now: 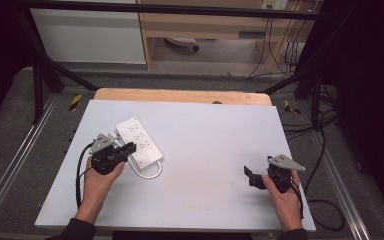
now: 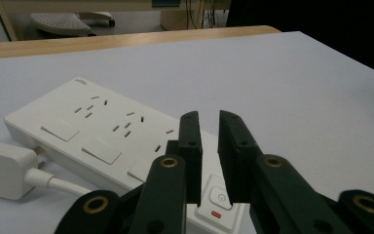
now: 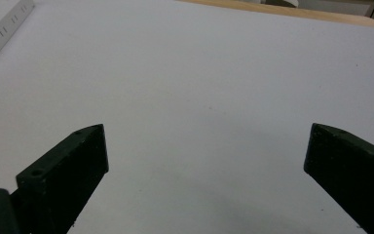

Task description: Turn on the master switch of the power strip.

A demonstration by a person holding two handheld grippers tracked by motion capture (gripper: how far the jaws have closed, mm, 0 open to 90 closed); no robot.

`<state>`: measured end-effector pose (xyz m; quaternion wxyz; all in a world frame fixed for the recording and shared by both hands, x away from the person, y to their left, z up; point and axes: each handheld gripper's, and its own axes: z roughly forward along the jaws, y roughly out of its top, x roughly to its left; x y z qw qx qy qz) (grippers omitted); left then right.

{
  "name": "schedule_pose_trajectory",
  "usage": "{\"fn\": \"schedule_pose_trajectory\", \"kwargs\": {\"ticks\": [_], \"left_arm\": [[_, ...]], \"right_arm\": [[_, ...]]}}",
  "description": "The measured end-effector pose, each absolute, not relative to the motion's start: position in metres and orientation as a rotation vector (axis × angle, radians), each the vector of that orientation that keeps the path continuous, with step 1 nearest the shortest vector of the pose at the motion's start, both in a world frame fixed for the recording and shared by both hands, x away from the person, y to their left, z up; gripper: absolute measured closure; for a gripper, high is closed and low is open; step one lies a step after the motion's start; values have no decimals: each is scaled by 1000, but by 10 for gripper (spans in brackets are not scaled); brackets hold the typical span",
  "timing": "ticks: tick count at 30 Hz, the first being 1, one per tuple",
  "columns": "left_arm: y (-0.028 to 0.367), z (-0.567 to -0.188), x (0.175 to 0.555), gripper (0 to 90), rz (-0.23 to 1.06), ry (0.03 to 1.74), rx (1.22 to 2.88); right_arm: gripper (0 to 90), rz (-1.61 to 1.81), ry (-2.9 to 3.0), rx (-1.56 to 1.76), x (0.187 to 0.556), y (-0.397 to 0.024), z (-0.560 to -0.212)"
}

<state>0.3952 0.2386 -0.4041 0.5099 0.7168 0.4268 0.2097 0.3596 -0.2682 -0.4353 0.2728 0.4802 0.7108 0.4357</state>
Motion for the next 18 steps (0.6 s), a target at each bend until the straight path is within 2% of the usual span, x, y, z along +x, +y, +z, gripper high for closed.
{"fn": "schedule_pose_trajectory", "kwargs": {"ticks": [18], "left_arm": [[246,-398,395,282,544,1063,1635]], "right_arm": [[22,1167,1956,1280,359,-268,-437]]}}
